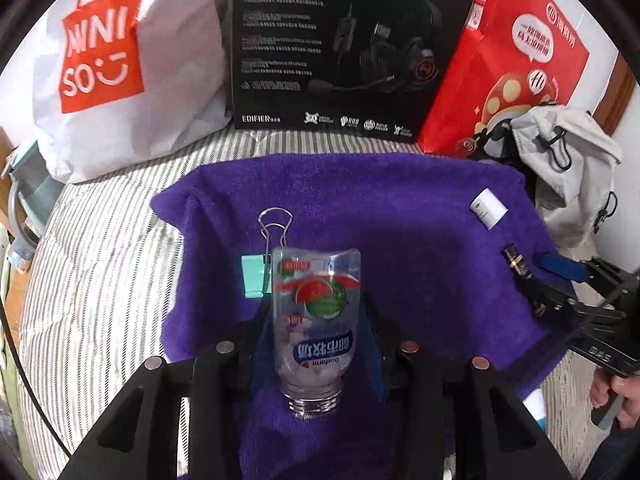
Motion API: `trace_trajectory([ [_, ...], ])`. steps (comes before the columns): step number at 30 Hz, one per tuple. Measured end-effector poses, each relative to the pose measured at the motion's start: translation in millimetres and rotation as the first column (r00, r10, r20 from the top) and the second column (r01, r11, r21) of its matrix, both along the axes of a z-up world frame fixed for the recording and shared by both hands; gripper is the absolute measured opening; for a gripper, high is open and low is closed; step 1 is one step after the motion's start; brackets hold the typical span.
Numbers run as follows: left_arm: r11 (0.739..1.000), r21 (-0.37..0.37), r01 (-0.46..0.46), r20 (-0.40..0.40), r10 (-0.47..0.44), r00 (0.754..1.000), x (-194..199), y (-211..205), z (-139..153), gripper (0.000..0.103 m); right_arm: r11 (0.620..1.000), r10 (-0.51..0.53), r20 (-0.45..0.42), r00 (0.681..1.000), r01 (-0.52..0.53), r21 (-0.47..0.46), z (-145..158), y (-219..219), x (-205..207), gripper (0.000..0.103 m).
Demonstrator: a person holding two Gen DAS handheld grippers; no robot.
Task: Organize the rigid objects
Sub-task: 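Carry the Grand Reserve bottle onto the towel with the right tool while the left tool lifts the mint bottle, then lay the mint bottle on the towel and open the left tool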
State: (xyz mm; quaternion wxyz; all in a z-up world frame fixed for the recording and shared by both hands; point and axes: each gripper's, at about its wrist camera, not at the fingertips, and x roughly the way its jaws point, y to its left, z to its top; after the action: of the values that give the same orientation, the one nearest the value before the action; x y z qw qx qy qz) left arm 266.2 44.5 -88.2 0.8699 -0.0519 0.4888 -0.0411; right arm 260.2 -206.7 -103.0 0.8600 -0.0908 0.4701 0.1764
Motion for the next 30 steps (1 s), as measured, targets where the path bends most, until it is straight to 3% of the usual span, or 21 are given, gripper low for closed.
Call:
trace_trajectory([
  [8, 1.0, 0.015, 0.013, -0.035, -0.012, 0.999, -9.8, -3.6, -10.9, 0.038, 1.0, 0.017, 0.002, 1.0, -0.017, -0.005, 3.3, 5.0, -3.8, 0.052],
  [13, 0.998, 0.059, 0.009, -0.039, -0.006, 0.999, -19.9, -2.1, -15.1, 0.037, 1.0, 0.017, 0.01, 1.0, -0.017, -0.002, 6.3, 2.7, -7.3, 0.052],
  [17, 0.99, 0.141, 0.024, -0.026, -0.02, 0.999, -21.7, -11.2, -15.2, 0.038, 1.0, 0.012, 0.011, 1.0, -0.012, -0.001, 9.3, 0.1, -10.5, 0.052],
  [22, 0.992, 0.128, 0.015, -0.026, -0.011, 1.0, -25.8, -8.8, -14.3, 0.039, 1.0, 0.016, 0.012, 1.0, -0.016, -0.013, 13.6, -1.4, -19.3, 0.052],
  [26, 0.99, 0.137, 0.023, -0.034, -0.018, 0.999, -33.9, -11.7, -12.2, 0.042, 1.0, 0.02, 0.015, 1.0, -0.02, -0.024, 17.8, -2.7, -26.4, 0.052],
  [30, 0.992, 0.126, 0.03, -0.044, -0.024, 0.999, -40.2, -11.8, -12.7, 0.053, 1.0, 0.012, 0.016, 1.0, -0.011, -0.02, 23.1, -6.6, -32.3, 0.052],
])
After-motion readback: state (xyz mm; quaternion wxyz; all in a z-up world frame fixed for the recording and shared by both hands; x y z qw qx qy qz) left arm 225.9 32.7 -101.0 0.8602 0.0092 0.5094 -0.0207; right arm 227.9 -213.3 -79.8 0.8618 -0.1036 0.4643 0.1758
